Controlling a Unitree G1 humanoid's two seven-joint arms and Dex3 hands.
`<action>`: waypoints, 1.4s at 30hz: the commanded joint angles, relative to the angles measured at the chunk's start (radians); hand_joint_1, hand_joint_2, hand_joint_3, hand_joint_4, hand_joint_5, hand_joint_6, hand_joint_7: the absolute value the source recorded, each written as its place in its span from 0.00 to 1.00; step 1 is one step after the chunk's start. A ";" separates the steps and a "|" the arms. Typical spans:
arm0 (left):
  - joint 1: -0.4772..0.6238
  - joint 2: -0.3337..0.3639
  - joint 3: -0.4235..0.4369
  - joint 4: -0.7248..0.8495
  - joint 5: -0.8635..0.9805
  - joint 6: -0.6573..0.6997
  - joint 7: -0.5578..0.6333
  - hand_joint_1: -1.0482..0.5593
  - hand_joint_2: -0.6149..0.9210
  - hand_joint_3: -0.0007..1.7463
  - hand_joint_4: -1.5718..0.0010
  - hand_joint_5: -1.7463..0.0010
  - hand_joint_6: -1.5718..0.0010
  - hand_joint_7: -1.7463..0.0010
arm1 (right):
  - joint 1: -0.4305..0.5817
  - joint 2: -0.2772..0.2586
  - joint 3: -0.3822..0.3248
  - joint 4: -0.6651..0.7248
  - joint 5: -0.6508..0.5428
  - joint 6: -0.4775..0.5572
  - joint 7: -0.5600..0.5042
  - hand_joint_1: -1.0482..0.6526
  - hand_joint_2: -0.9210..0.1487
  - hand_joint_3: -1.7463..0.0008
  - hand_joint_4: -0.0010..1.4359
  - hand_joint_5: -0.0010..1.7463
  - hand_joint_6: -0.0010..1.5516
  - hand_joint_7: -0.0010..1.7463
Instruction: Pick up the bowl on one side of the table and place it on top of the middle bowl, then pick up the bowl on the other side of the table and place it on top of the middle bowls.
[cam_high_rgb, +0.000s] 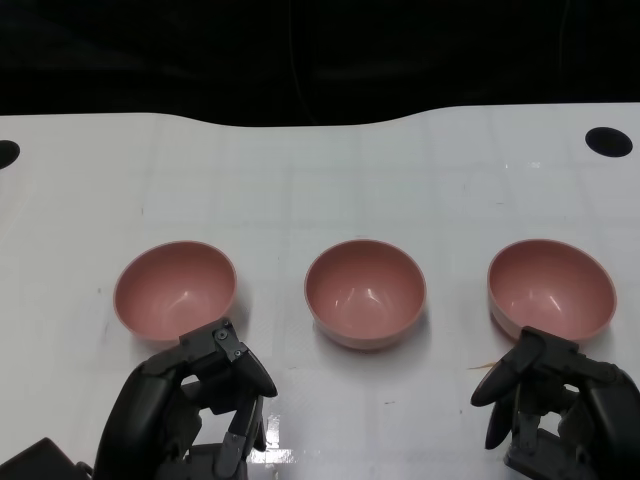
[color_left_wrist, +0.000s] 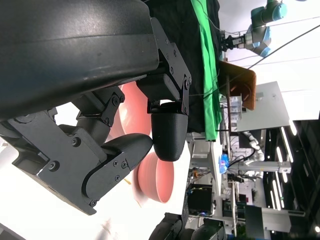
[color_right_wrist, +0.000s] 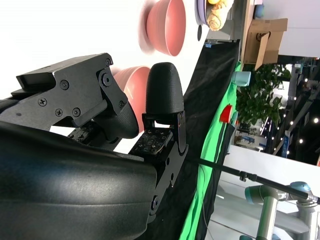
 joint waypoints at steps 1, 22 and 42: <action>-0.005 0.006 0.009 0.005 -0.001 -0.004 0.007 0.51 0.69 0.73 0.45 0.02 0.51 0.13 | -0.004 -0.008 -0.008 0.001 0.015 -0.007 0.005 0.59 0.49 0.20 0.58 0.93 0.52 0.76; -0.033 0.002 0.021 0.039 -0.014 -0.006 0.000 0.51 0.68 0.73 0.45 0.02 0.50 0.14 | -0.028 -0.014 -0.018 0.023 0.022 -0.014 0.022 0.60 0.49 0.20 0.59 0.92 0.53 0.76; -0.042 0.003 0.024 0.051 -0.014 -0.010 -0.004 0.51 0.68 0.73 0.44 0.02 0.49 0.14 | -0.078 -0.120 -0.053 0.025 -0.073 -0.032 0.041 0.47 0.18 0.72 0.28 0.57 0.30 0.34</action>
